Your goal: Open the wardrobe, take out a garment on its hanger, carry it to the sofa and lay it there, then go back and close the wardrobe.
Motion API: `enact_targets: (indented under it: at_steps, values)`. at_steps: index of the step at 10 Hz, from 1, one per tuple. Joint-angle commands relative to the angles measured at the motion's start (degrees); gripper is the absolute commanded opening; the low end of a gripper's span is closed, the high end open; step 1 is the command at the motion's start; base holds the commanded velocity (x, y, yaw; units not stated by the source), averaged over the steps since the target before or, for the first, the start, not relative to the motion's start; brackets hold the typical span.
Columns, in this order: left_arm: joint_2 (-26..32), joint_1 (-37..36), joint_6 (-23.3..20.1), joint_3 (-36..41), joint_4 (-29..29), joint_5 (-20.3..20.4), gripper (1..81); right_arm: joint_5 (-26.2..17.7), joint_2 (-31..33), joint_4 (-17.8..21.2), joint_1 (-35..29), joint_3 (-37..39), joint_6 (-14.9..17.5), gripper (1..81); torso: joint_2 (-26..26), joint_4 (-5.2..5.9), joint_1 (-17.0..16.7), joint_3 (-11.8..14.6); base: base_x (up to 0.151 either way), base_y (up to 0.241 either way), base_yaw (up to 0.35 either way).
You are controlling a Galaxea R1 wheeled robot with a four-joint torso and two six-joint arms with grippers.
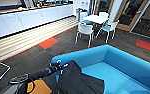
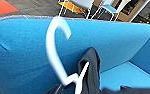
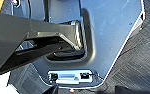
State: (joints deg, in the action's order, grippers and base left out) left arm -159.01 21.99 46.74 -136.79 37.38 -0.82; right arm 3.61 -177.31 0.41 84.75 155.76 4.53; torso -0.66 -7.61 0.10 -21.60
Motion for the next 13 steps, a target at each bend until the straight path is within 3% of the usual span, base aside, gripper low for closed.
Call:
enact_targets:
  at_steps: [1,5,8,13]
  values:
    - [0.27,-7.62,-0.24,0.65,0.5,0.2,81.1,-4.05,-0.52,-0.06,0.03,-0.47,0.39,81.1,0.0,0.0,0.0,0.0,0.0,0.0,0.0]
    - [2.46,-3.06,-0.24,2.65,1.82,1.42,81.1,-4.05,-0.52,-0.06,-0.14,-0.47,0.39,81.1,0.0,0.0,0.0,0.0,0.0,0.0,0.0]
    - [7.21,5.2,-0.24,13.99,5.07,2.66,81.1,-4.05,-0.52,-0.06,-0.14,-0.47,0.39,81.1,0.0,0.0,0.0,0.0,0.0,0.0,0.0]
    - [13.8,20.23,-0.24,24.99,13.42,2.66,81.1,-4.05,-0.35,0.11,-0.23,-0.29,0.39,81.1,0.0,0.0,0.0,0.0,0.0,0.0,0.0]
